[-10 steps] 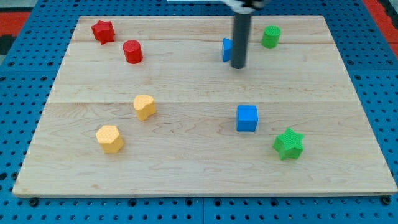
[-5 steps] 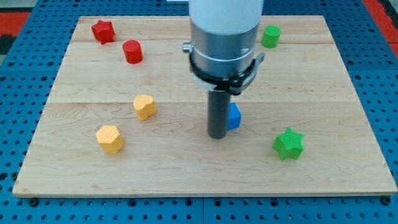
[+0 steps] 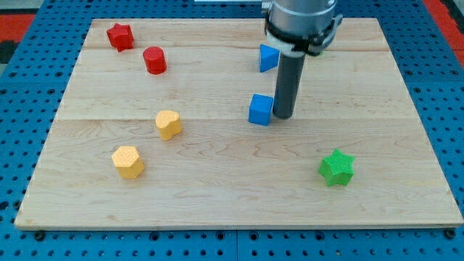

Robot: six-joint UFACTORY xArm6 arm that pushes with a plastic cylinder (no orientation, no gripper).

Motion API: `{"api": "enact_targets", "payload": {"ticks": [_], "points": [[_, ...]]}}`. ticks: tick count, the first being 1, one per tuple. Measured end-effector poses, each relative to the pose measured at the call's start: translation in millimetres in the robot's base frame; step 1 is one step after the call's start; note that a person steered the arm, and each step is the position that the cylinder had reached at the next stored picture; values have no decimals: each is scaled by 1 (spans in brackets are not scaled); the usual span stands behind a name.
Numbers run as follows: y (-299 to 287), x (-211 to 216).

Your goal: Push the blue cube into yellow heart

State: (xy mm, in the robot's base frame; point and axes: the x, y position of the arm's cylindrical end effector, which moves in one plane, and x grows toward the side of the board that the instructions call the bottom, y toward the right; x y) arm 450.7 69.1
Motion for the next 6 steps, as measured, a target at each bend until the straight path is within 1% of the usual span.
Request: {"api": "enact_targets", "payload": {"ticks": [1,2,3,4,5,6], "points": [[-55,6],[-14,-41],[-39,-56],[-68,-10],[-94,-2],[-94,-30]]}}
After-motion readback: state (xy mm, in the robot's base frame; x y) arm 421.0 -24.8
